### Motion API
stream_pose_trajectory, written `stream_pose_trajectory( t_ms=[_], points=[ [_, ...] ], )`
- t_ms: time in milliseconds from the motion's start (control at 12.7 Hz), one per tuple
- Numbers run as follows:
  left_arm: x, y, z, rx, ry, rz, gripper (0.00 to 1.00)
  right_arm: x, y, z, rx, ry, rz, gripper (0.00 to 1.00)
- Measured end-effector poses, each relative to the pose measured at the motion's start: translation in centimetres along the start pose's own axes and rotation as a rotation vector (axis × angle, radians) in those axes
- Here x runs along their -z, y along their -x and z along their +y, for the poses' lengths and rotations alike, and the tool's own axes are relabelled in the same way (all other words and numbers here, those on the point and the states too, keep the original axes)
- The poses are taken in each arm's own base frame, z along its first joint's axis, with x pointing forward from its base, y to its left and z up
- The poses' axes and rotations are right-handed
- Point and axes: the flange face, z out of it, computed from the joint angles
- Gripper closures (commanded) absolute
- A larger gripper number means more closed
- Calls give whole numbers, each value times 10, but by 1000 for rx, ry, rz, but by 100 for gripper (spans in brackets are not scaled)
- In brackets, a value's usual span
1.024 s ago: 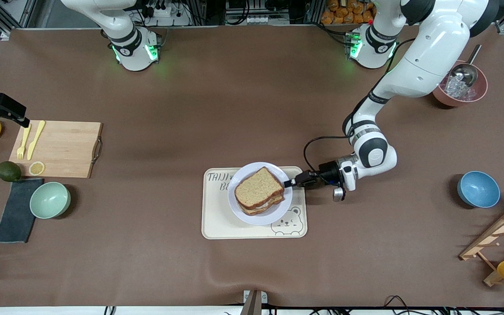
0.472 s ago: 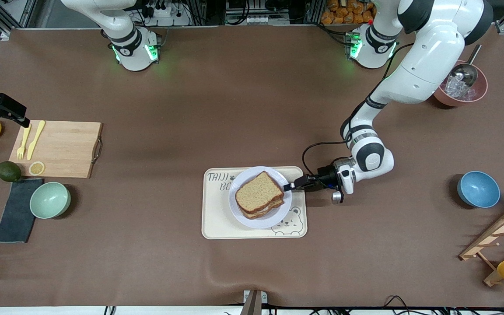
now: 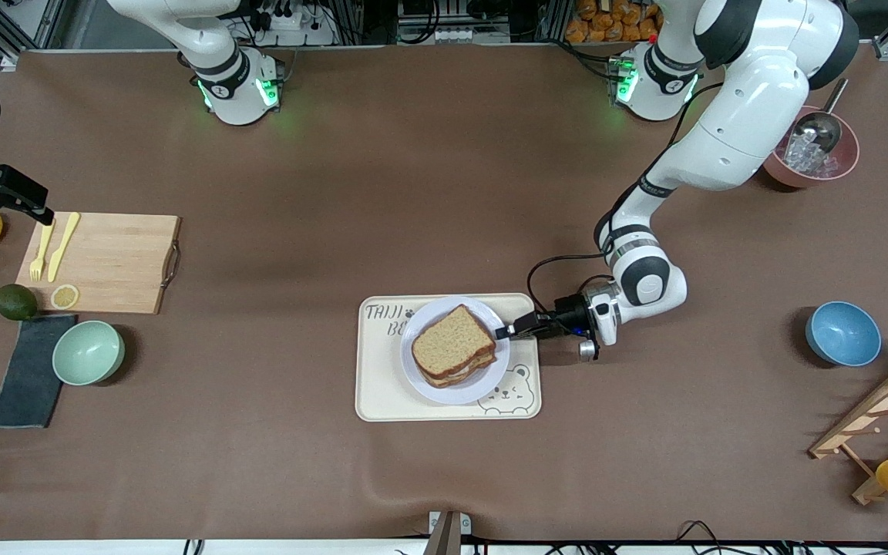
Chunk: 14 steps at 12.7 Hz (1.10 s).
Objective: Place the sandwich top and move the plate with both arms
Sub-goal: 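Adjust the plate with the left gripper toward the tray's middle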
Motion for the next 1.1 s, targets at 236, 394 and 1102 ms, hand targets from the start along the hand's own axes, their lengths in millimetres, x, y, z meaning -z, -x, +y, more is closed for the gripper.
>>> stream_pose_trajectory(
  t_ms=[236, 394, 1102],
  points=[
    [-3, 1, -2, 1, -2, -2, 100, 0, 0, 0, 0, 0, 0, 0],
    [-4, 1, -3, 1, -2, -3, 100, 0, 0, 0, 0, 0, 1, 0],
    [-13, 1, -3, -4, 0, -11, 100, 0, 0, 0, 1, 0, 1, 0]
  ],
)
